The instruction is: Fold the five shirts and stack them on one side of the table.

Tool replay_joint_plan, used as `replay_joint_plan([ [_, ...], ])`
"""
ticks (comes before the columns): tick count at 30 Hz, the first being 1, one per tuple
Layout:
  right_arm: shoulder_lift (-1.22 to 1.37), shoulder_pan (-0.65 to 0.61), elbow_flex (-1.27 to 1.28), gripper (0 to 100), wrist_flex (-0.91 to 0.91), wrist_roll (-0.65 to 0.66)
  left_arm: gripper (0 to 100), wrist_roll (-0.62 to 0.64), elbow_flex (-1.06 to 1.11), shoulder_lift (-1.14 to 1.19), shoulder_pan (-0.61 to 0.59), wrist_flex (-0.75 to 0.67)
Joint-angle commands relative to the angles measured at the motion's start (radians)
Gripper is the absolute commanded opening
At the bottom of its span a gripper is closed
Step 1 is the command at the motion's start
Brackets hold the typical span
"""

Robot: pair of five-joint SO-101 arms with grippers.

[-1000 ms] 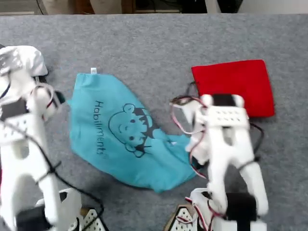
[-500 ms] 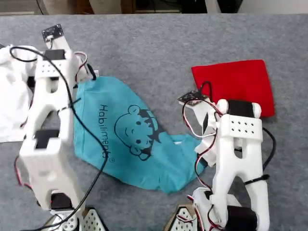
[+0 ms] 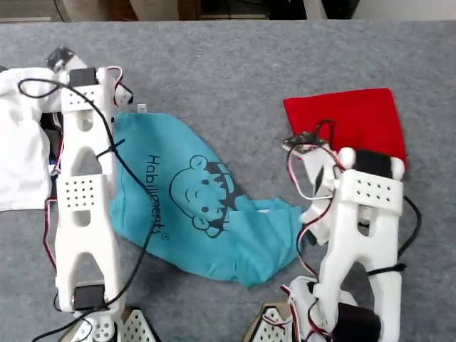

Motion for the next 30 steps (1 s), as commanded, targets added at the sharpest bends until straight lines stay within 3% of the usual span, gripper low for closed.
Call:
replay_joint_plan([
  [1, -0.028, 0.05, -0.047, 5.5, -0.011, 0.011, 22, 0.037, -0.127, 0.073, -0.026, 0.014],
  [24, -0.028, 0.087, -0.082, 5.5, -0.017, 0.011, 19, 0.012, -0.17, 0.107, 0.018, 0.104],
  [30, -0.028, 0.087, -0.082, 5.5, -0.017, 0.011, 10, -0.035, -0.176, 0.108, 0.04, 0.098],
])
